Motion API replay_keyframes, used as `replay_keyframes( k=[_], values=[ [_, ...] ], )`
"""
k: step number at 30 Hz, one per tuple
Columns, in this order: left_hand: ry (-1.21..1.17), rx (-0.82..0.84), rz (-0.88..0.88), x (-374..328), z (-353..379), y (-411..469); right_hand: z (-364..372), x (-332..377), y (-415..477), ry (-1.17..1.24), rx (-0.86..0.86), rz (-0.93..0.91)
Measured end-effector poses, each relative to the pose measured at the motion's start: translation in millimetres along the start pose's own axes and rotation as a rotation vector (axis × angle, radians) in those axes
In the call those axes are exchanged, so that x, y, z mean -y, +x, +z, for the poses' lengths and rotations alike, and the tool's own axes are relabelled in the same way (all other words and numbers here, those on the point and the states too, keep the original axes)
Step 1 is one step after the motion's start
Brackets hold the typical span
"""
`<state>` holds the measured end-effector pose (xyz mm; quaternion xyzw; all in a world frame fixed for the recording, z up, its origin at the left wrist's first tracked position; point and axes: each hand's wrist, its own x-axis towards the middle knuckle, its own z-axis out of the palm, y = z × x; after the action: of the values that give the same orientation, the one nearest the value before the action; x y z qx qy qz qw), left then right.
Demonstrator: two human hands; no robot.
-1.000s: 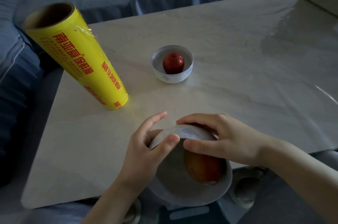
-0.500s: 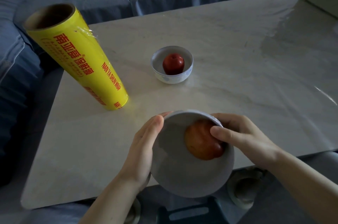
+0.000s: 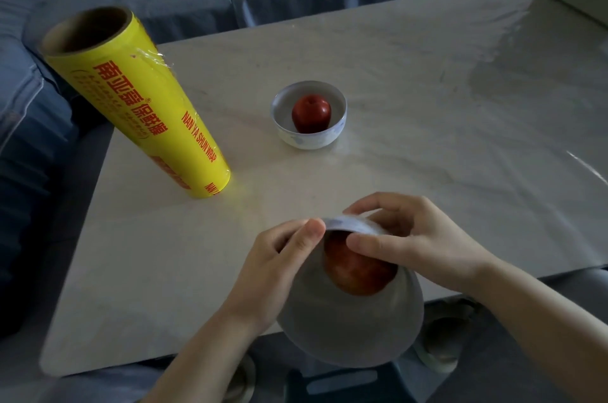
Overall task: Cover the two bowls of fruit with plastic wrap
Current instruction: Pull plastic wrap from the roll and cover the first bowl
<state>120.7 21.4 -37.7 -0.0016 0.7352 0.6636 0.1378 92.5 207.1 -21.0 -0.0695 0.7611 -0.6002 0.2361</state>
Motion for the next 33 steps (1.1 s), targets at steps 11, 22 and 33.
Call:
replay_keyframes(
  k=[11, 22, 33],
  values=[
    [-0.029, -0.223, -0.040, -1.6, 7.2, -9.4, -24.8, 24.0, 19.1, -0.288, 0.201, 0.147],
    [0.082, -0.015, -0.031, 1.3, -5.6, -14.2, -26.9, 25.8, 25.6, -0.493, 0.550, 0.158],
    [0.049, 0.026, -0.004, -1.0, -9.1, -15.7, -23.3, 17.0, 21.3, -0.264, 0.497, 0.178]
  ],
)
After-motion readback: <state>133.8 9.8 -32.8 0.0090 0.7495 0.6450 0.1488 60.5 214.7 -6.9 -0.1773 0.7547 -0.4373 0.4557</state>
